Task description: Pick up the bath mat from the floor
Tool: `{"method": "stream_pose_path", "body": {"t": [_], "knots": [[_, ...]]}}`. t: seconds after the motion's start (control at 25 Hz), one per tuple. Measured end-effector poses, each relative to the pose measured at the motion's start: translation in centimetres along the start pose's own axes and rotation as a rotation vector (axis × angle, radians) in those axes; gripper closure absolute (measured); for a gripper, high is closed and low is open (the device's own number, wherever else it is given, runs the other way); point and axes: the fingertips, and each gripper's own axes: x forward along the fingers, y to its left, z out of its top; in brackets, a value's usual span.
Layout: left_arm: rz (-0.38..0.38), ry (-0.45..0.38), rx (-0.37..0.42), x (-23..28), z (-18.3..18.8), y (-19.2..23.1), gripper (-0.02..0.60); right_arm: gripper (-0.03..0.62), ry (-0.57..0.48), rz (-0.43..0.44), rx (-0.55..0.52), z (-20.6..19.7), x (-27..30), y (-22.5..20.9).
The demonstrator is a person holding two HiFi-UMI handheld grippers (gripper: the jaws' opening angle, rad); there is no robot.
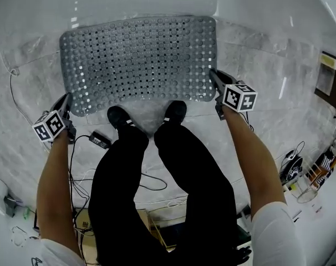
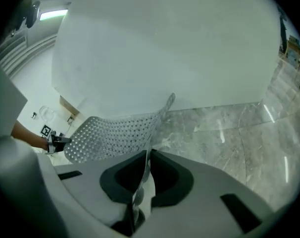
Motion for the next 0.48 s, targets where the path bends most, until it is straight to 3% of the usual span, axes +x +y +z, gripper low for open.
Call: {"method": "stream_pose_path", "body": {"t": [0.2,0.36,0.48], "knots": [[-0.072,-0.108,0.004,-8.5,5.0,-8.0,0.568,0.553,-0.128,-0.015,-0.004,6.7,-8.7,5.6],[-0.133,-0.124,0.010,-17.4,7.0,-14.8,0.569,0.553,-0.136,0.015,-0.023,10.3,-17.9,10.8],[-0.191,-0.124,0.122,-25.9,9.4,-20.7,0.569,0.553,-0.153,0.043,-0.083,13.1,-26.5,15.9]]}}
